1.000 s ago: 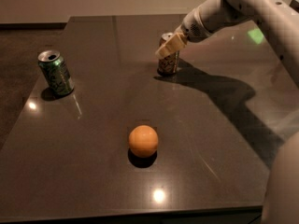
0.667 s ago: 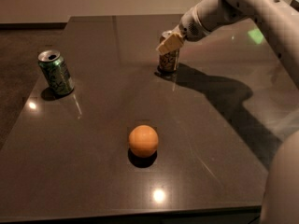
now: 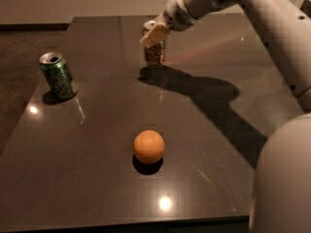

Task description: Move orange can near green can

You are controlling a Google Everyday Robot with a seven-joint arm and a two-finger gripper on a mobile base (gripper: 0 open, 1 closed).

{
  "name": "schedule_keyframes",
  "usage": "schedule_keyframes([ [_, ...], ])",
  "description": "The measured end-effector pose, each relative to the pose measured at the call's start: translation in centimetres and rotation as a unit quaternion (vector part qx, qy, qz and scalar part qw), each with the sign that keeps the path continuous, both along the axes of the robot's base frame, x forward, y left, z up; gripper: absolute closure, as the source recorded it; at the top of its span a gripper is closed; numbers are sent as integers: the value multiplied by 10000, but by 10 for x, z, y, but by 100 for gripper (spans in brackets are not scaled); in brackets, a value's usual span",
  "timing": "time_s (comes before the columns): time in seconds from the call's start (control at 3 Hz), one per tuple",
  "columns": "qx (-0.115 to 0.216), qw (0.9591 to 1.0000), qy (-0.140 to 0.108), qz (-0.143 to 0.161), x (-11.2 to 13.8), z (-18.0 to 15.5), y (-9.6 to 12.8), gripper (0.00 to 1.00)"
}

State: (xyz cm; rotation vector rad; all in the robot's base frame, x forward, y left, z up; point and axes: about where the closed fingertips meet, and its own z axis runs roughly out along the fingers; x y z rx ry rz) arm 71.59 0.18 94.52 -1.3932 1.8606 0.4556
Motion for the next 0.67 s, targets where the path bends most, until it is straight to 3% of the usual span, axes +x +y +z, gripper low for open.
schedule_keyframes([
  [0.33, -38, 9983, -227, 543, -4, 12, 48, 100],
  [0.67, -105, 9932, -350, 1104, -14, 10, 96, 100],
])
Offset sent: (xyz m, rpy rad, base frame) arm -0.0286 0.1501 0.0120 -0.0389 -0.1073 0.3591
